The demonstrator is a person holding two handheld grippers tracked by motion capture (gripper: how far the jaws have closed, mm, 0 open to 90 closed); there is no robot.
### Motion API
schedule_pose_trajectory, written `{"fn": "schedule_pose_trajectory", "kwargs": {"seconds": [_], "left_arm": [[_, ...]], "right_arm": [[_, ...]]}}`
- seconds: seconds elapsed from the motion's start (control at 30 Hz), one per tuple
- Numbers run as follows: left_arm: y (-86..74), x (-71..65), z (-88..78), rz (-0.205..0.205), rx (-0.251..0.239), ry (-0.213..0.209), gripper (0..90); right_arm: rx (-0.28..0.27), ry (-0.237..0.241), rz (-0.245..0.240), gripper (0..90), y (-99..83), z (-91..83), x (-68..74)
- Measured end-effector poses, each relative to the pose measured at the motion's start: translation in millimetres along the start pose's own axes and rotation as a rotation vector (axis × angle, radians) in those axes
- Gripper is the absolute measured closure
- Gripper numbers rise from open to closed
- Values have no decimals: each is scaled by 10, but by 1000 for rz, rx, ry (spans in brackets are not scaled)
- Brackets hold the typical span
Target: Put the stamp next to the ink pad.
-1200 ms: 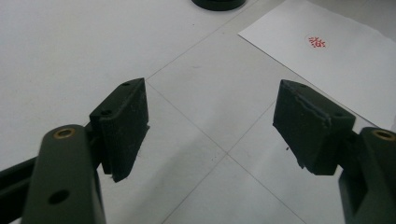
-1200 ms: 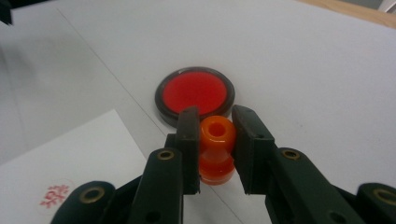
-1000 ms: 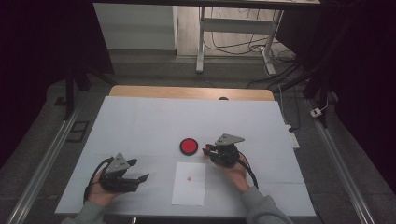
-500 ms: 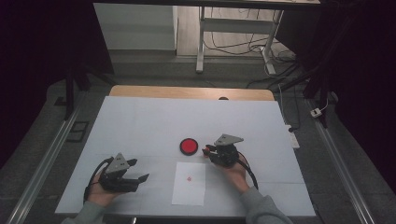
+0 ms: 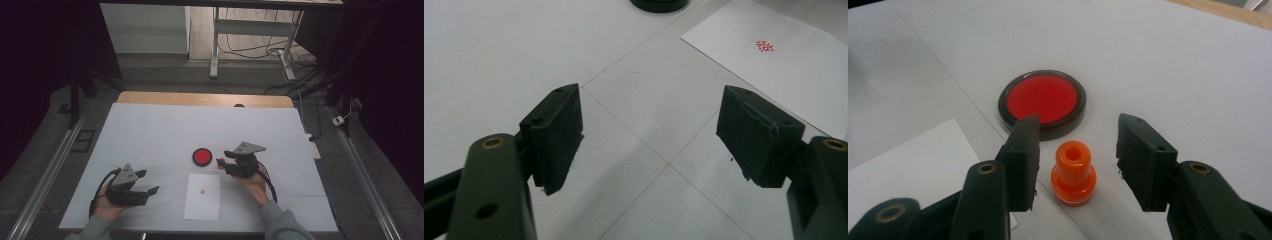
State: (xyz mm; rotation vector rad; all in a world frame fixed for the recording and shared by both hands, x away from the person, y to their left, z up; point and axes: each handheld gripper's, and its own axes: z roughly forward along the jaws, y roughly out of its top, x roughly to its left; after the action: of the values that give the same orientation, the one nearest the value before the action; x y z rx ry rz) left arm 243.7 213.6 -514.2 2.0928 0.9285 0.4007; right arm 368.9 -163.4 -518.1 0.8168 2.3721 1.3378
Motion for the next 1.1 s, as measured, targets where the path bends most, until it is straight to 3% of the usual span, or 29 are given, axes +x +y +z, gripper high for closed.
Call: {"fn": "schedule_pose_trajectory", "kwargs": {"seconds": [0.3,0.63,1.1], "left_arm": [[-14,53,1,-22,-6,5,270],[-23,63,-14,-38,-14,3,267],[-14,46,-14,-44,-16,-6,263]], "right_arm": [[-19,28,-1,488,23,-118,-17],[-37,52,-24,435,8,-401,-16],[-71,-12,-47,404,-264,-996,-79]]}}
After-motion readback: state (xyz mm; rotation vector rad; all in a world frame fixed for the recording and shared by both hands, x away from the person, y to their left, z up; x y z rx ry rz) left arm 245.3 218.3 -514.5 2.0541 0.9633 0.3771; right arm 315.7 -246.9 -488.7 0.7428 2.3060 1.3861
